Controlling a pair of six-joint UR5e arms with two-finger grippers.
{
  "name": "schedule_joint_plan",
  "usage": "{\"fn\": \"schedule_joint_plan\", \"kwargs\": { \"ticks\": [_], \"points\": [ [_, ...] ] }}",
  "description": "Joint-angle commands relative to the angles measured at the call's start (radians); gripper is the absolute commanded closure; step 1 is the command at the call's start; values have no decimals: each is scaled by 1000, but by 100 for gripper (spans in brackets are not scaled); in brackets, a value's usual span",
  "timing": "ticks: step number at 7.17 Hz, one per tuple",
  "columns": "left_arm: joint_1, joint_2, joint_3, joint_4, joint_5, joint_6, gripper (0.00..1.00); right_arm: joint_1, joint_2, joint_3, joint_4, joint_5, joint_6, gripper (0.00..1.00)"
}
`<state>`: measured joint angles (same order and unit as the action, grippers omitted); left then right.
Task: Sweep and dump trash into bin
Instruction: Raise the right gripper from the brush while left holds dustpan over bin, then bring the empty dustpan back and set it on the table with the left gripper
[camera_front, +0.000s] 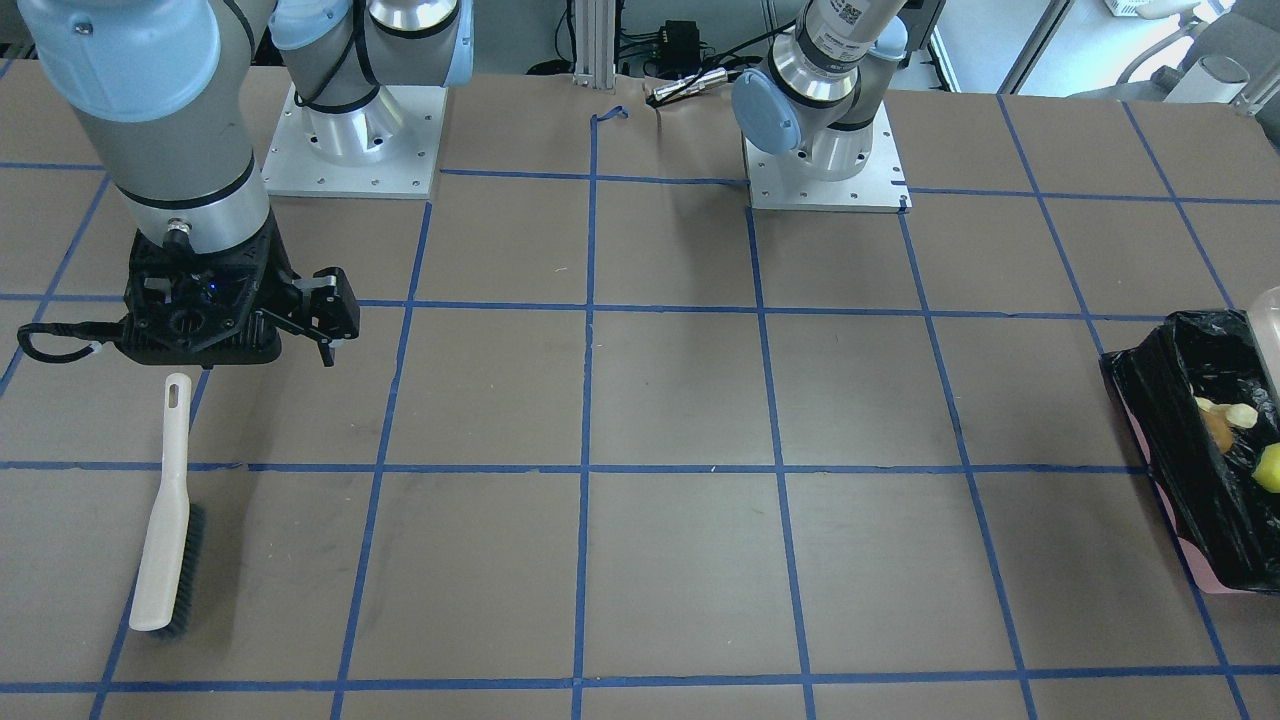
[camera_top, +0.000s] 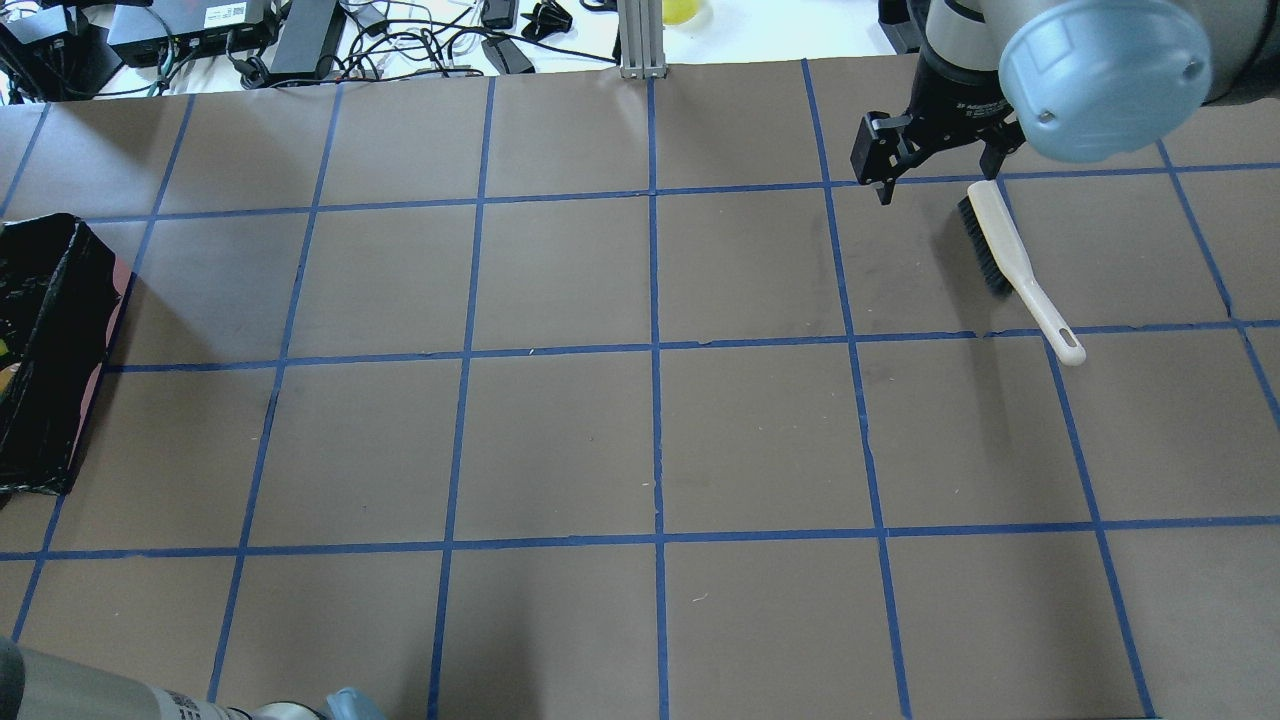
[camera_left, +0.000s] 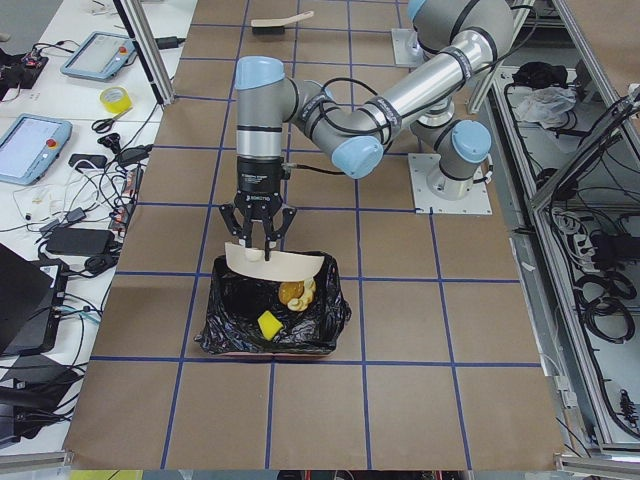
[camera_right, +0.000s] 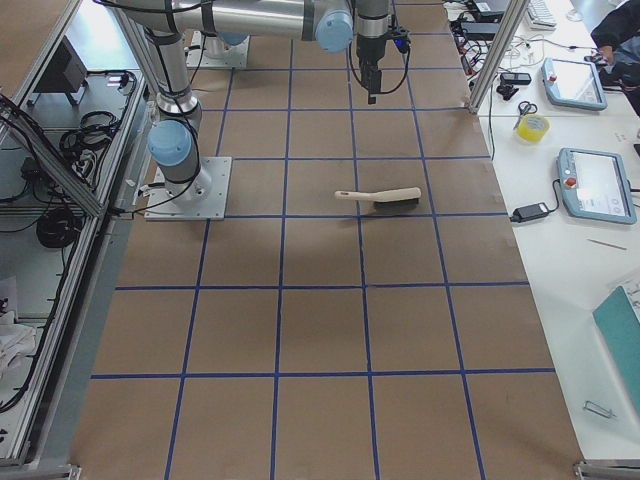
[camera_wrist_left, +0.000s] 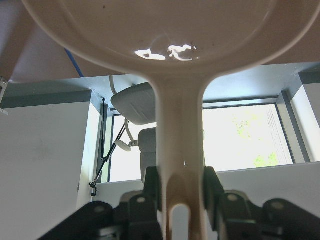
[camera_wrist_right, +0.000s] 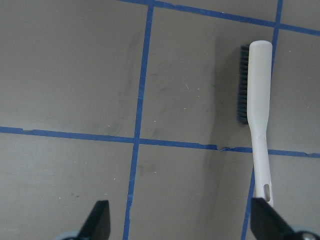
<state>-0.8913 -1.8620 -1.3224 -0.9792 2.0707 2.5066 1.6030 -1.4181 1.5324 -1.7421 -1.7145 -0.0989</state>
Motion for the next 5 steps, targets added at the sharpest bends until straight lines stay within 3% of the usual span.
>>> {"fn": "schedule_joint_plan", "kwargs": {
  "ticks": [1, 3, 5],
  "points": [
    [-49, 1, 63, -189, -145, -55, 100, 0, -10, -1, 3, 6, 10, 0],
    [-137, 20, 63, -359, -287, -321, 100, 3, -45, -3, 7, 19, 11, 0],
    [-289, 24, 31, -413, -302, -563, 100, 12, -114, -1, 109, 73, 11, 0]
  ]
}}
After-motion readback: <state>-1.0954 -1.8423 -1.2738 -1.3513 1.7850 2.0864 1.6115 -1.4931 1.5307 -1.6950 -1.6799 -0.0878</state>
